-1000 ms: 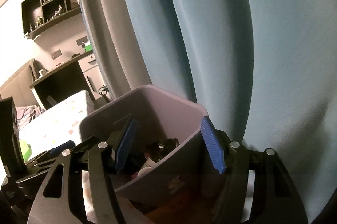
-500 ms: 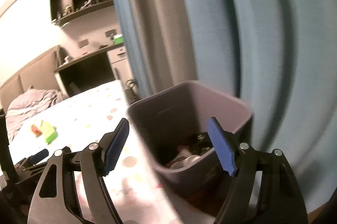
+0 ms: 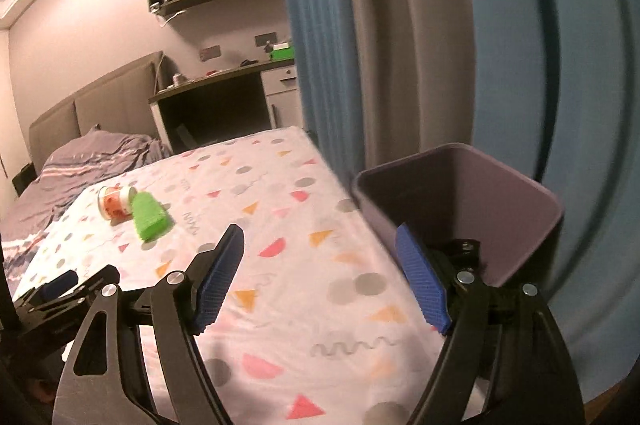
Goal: Collect trash
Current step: 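Move both open grippers back over the orange cup and green scrubber, then grasp the green mesh scrubber with the right gripper while the left gripper grasps the orange cup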
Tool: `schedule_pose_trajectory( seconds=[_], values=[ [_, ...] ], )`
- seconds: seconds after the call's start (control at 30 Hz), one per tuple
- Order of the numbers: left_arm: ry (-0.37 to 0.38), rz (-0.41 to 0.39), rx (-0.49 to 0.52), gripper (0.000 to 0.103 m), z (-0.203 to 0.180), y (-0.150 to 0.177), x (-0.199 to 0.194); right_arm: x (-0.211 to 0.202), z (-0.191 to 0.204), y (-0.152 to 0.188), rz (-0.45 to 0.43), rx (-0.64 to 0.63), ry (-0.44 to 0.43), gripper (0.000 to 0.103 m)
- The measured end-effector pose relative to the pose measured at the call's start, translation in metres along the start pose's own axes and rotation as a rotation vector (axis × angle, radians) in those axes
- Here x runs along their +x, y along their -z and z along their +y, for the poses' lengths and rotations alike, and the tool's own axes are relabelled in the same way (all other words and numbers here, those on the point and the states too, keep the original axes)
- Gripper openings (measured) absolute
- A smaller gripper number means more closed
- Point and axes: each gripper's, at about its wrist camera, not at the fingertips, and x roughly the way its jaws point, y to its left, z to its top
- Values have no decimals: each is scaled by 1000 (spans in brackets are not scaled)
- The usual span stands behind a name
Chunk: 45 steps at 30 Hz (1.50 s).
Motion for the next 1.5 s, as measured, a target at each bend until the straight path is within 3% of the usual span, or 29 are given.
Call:
schedule_pose_trajectory(
  seconds=[0.27, 0.63, 0.8, 1.0, 1.13, 1.27, 1.4, 1.5],
  values=[
    [-27, 5, -52, 96, 51, -6, 2, 31, 49, 3, 73, -90, -38, 78],
    [-105, -35, -114, 96, 154, -42, 11, 118, 172, 9, 188, -287, -188, 78],
    [-55, -43, -103, 96, 178, -61, 33, 163, 217, 6, 249, -330, -223, 78],
    [-27, -21, -83, 96, 193, -83, 75, 196, 241, 6, 309, -348, -228, 77],
    [19, -7, -103, 95, 204, -94, 101, 212, 248, 7, 351, -363, -226, 69],
    [88, 15, -89, 82, 210, -104, 126, 221, 254, 11, 376, -376, -235, 58],
    [141, 45, -89, 68, 214, -111, 147, 225, 253, 14, 407, -363, -257, 55],
    [184, 47, -85, 64, 213, -117, 156, 226, 251, 15, 426, -356, -279, 50]
  ],
)
